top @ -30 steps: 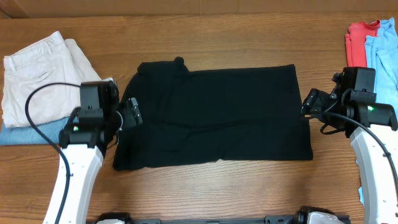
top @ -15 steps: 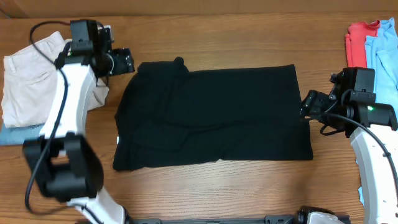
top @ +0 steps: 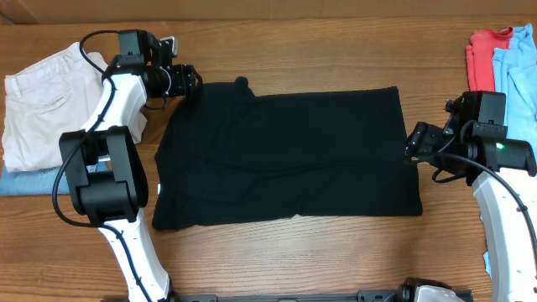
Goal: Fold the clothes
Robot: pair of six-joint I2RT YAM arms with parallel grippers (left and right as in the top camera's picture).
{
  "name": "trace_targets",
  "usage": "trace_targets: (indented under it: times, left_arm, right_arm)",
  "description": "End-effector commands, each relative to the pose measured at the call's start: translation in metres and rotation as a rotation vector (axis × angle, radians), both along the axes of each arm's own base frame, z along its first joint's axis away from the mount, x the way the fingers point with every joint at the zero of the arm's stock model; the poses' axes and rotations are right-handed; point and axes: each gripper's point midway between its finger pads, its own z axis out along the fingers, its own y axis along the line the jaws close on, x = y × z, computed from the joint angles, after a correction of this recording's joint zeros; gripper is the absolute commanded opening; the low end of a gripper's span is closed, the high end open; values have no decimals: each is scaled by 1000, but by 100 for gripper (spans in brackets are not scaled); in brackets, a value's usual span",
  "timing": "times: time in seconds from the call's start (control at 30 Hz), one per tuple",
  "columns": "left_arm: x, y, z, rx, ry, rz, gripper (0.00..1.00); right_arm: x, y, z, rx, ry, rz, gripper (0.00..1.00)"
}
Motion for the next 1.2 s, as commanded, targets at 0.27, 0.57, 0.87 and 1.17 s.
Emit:
trace_targets:
  times: [0.27, 0.57, 0.87, 1.17]
  left_arm:
    - [5, -30, -22, -22, 13, -76, 48]
    - [14, -21, -7, -37, -3, -32, 33]
    - [5, -20, -12, -36, 42, -29, 39]
    - [3, -18, -14, -19, 51, -23, 20]
  right_arm:
    - [-1, -2, 3, -5, -3, -1, 78]
    - [2, -3, 4, -8, -18, 0, 77]
    - [12, 4, -11, 17, 9, 67, 76]
    - [58, 1, -54, 36, 16, 103, 82]
